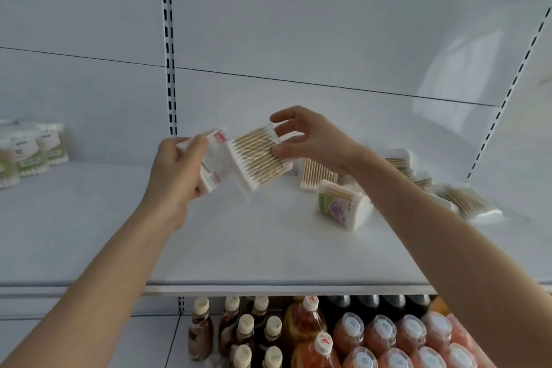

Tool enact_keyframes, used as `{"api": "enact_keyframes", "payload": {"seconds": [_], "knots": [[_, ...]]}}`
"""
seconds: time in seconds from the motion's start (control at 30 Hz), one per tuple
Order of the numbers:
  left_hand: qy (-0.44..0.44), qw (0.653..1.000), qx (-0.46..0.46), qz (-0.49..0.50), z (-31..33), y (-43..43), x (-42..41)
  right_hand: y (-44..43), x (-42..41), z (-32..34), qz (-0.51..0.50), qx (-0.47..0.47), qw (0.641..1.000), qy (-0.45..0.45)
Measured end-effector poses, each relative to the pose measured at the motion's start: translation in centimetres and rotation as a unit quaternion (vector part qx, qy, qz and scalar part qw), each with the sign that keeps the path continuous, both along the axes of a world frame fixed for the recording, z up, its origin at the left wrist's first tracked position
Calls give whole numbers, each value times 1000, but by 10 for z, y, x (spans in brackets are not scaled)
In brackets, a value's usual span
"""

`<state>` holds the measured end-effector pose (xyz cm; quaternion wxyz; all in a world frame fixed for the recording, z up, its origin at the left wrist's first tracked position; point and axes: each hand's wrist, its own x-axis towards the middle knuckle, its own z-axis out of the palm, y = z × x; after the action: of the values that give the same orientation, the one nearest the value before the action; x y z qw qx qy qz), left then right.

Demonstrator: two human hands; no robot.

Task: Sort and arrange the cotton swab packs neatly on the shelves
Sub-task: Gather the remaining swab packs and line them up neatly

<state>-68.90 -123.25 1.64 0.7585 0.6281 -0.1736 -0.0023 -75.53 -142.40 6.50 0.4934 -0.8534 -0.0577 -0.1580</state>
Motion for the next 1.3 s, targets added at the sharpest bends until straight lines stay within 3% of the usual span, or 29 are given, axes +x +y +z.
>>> {"api": "enact_keyframes", "payload": {"seconds": [0.07,0.2,0.27,0.33,0.37,0.53,0.63,0.73,0.83,0.93,1.17,1.3], "knots": [[23,996,-14,-89,5,-14,-13,7,-2,2,10,-17,999,-29],[-17,998,-22,-58,0,-29,-23,-15,2,5,-49,-4,997,-53],[-15,999,-27,-37,-2,-29,-25,-47,10,-2,-158,-175,972,-14],[-12,999,-27,-25,-3,-28,-26,-74,18,-16,-213,-357,903,112],[-7,999,-27,-23,-4,-28,-27,-82,20,-24,-213,-400,878,154],[2,1000,-28,-2,-8,-29,-29,-91,23,-29,-220,-441,863,110],[7,999,-33,10,-11,-29,-27,-94,17,-19,-229,-401,886,46],[11,999,-45,24,-13,-30,-28,-85,4,-1,-204,-265,942,-30],[13,996,-81,38,-11,-29,-32,-60,-11,14,-109,-100,988,-38],[1,993,-112,39,-8,-21,-39,-25,-14,16,11,-3,1000,-3],[-32,988,-131,77,-19,43,-49,62,11,1,118,-11,993,17],[-34,981,-129,144,-24,102,-57,126,24,-4,76,-98,990,-63]]}}
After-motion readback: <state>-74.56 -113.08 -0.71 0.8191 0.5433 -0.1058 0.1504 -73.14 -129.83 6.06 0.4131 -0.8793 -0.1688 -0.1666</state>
